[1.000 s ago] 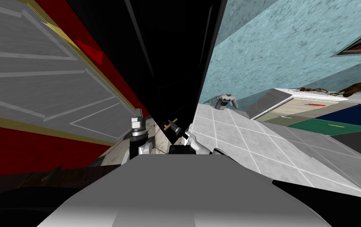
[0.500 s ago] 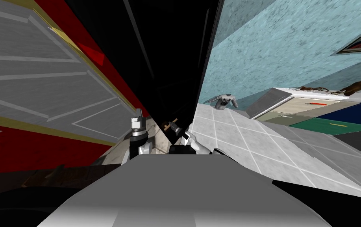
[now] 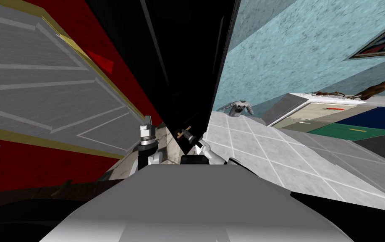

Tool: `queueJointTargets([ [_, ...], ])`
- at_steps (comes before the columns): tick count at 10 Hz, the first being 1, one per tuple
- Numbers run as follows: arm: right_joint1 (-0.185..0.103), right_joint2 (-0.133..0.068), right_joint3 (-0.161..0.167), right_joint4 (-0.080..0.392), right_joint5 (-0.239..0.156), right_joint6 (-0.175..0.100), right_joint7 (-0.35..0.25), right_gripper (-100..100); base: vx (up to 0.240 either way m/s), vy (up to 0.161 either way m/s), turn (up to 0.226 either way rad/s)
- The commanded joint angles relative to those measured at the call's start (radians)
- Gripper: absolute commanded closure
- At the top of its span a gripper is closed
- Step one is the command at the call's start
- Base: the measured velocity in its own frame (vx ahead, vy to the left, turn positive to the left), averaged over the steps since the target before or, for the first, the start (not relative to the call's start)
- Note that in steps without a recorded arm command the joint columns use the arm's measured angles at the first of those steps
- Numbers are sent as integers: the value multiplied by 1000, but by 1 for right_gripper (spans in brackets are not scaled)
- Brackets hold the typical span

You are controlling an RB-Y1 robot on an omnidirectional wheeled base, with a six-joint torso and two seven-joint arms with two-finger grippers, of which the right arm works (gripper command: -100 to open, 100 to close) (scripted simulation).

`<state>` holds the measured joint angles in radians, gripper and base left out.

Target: Push the door open

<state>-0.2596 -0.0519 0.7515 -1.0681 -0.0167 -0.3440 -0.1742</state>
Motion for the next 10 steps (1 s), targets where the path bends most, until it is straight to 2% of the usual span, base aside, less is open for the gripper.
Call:
queueJointTargets([
  [1,-1,-5,-22,-9,1,7,10,100,91,176,-50],
  [6,-5,-10,-96,14,0,7,35,100,83,201,-66],
  [10,-7,-5,-134,25,-1,7,47,100,65,114,-42],
])
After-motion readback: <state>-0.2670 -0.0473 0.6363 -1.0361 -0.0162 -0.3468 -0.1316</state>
